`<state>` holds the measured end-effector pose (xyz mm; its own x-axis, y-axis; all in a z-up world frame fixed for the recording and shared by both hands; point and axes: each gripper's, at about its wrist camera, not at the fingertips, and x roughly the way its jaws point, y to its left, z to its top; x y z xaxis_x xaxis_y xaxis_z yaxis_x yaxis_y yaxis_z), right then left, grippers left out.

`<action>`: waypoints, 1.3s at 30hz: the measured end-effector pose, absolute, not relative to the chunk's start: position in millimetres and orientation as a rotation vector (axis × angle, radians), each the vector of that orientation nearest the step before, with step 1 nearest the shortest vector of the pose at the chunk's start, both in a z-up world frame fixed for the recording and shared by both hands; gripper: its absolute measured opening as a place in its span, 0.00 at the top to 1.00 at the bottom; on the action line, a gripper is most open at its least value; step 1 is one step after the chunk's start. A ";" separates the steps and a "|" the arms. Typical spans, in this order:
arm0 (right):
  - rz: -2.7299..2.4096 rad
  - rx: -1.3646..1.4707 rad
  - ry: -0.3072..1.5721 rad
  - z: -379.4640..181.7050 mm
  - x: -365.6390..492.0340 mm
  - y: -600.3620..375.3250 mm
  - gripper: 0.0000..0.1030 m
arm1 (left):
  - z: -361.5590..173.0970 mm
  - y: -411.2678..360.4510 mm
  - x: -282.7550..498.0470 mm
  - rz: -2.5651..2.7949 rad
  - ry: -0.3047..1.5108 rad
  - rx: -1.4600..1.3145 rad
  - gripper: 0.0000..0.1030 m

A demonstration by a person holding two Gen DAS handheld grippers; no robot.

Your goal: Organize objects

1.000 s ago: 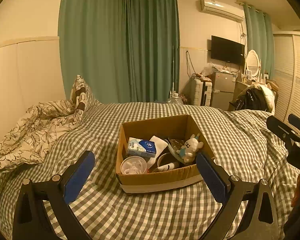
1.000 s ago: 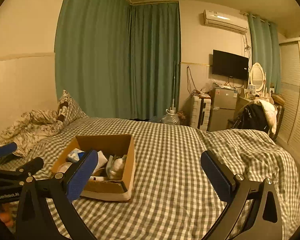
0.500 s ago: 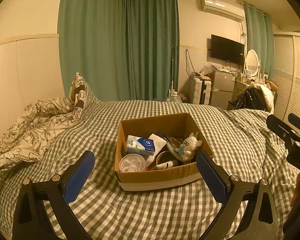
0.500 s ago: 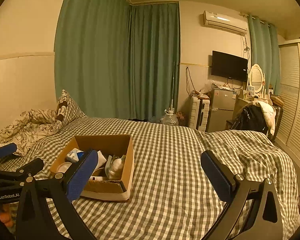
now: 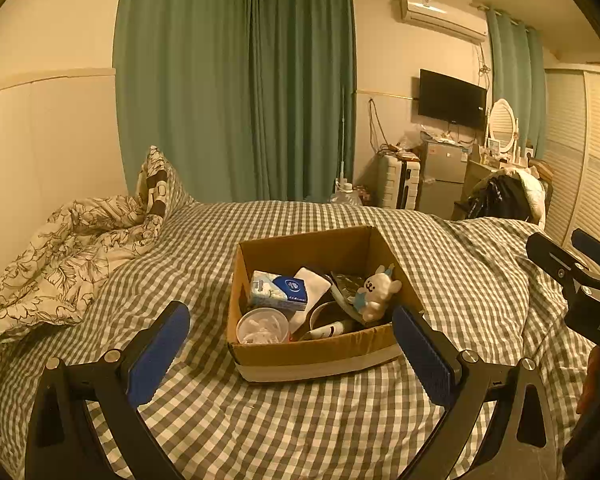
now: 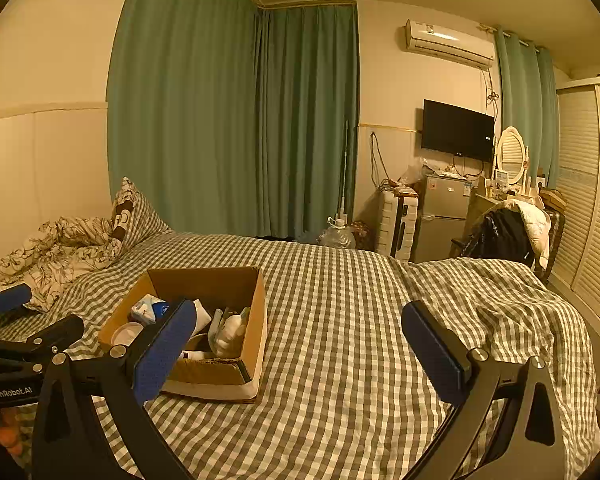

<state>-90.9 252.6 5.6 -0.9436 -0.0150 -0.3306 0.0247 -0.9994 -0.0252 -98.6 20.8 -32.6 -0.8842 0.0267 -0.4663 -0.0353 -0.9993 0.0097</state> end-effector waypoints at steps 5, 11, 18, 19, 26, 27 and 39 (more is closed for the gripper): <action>-3.077 0.525 0.041 5.0 -91.0 252.9 0.00 | -31.7 20.6 -97.4 3.023 0.027 -0.733 0.00; -3.070 0.531 0.046 3.7 -91.1 252.3 0.00 | -28.7 24.1 -95.5 3.036 0.059 -0.702 0.00; -3.071 0.537 0.052 2.8 -91.3 250.9 0.00 | -26.5 24.8 -96.6 3.039 0.069 -0.701 0.00; -3.071 0.540 0.052 2.6 -91.9 251.2 0.00 | -27.1 24.9 -96.4 3.039 0.068 -0.700 0.00; -3.070 0.545 0.053 2.2 -92.8 251.5 0.00 | -26.6 24.7 -96.9 3.039 0.069 -0.704 0.00; -3.070 0.545 0.051 2.0 -92.7 251.9 0.00 | -26.7 24.7 -96.7 3.040 0.070 -0.703 0.00; -3.070 0.554 0.059 -0.4 -93.8 249.3 0.00 | -27.8 24.8 -95.3 3.042 0.063 -0.712 0.00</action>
<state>-93.8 249.3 -0.4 -0.9366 -0.0147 -0.3500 0.0281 -0.9990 -0.0335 -95.3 24.8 -27.8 -0.8960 0.0070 -0.4440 -0.0254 -0.9991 0.0354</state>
